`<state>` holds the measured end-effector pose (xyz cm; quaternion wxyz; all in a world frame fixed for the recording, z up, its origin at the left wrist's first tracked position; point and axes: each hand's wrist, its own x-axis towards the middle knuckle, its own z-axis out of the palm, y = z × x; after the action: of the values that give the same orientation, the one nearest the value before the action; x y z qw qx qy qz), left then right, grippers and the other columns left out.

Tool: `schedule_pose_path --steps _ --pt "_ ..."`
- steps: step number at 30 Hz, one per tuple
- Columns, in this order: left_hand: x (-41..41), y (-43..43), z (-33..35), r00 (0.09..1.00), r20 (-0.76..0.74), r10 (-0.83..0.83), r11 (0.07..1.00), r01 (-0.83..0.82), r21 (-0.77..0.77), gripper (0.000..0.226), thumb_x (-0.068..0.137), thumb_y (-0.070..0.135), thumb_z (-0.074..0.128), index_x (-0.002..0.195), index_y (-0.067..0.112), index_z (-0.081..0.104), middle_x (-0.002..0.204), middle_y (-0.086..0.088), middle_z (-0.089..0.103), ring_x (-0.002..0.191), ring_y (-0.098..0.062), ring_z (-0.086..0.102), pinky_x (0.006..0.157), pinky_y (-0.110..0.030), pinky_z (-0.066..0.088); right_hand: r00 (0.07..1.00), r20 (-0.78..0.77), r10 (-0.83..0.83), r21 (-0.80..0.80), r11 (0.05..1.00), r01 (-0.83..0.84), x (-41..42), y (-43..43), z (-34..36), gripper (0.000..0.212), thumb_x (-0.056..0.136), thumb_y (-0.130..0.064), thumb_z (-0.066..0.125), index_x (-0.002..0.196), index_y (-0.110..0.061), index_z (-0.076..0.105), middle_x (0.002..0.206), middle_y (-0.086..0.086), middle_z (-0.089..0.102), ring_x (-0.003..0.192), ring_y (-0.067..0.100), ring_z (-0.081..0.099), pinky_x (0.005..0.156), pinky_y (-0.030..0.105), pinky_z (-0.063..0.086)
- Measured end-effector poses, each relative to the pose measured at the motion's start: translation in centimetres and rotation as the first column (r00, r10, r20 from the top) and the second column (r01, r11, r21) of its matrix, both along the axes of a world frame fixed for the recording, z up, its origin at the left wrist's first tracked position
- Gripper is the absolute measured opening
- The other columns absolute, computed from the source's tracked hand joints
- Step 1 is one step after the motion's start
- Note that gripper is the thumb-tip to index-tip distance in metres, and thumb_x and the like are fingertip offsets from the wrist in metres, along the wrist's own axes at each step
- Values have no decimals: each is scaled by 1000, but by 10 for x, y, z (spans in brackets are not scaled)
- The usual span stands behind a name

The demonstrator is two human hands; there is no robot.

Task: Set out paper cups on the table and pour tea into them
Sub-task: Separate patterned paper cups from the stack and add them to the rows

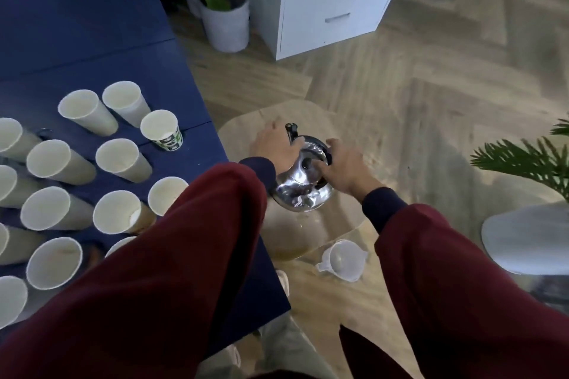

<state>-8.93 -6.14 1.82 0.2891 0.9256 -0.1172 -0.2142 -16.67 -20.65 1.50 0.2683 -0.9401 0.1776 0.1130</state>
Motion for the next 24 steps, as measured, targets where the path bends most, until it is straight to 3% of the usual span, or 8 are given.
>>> schedule_pose_path --steps 3,8,13,17,21,24 --pt "10 -11 -9 1000 -21 -10 1000 10 -1 52 99 41 49 137 6 43 140 -16 48 127 -36 48 106 -47 41 999 -43 -9 129 992 15 5 2 0 41 95 -26 62 130 -6 53 118 14 68 106 32 64 81 32 45" --pt "18 -25 -18 999 -46 -12 1000 13 19 42 100 41 45 129 10 50 133 -14 52 119 -33 53 101 -46 43 997 -74 37 221 975 -20 12 3 -7 31 95 -15 57 126 -8 59 116 14 69 107 32 65 93 42 51" --pt "22 -28 -27 999 -31 -22 999 23 35 44 100 41 43 131 10 48 135 -12 51 119 -33 53 100 -46 44 999 -38 17 166 986 -10 12 2 -17 40 95 -17 58 132 -5 54 125 12 59 114 28 58 90 28 43" --pt "26 -29 -32 992 -73 -103 993 107 41 45 103 37 43 137 8 45 137 -13 54 120 -32 53 94 -38 41 994 -97 57 213 976 -35 16 4 -24 35 90 -20 63 122 -7 59 112 11 68 102 29 65 90 46 54" --pt "27 -27 -30 996 -59 -70 997 71 10 48 104 34 43 146 11 43 145 -10 51 130 -28 49 105 -39 38 995 -94 -8 248 968 32 21 5 -29 31 93 -15 57 123 -9 59 109 11 69 99 29 68 90 48 55" --pt "30 -24 -27 998 -17 -59 998 59 -1 39 104 26 44 135 5 54 137 -12 57 125 -29 53 102 -38 40 998 -54 32 174 985 -23 26 7 -34 29 95 -17 56 122 -12 65 105 -3 67 104 22 63 96 43 51"
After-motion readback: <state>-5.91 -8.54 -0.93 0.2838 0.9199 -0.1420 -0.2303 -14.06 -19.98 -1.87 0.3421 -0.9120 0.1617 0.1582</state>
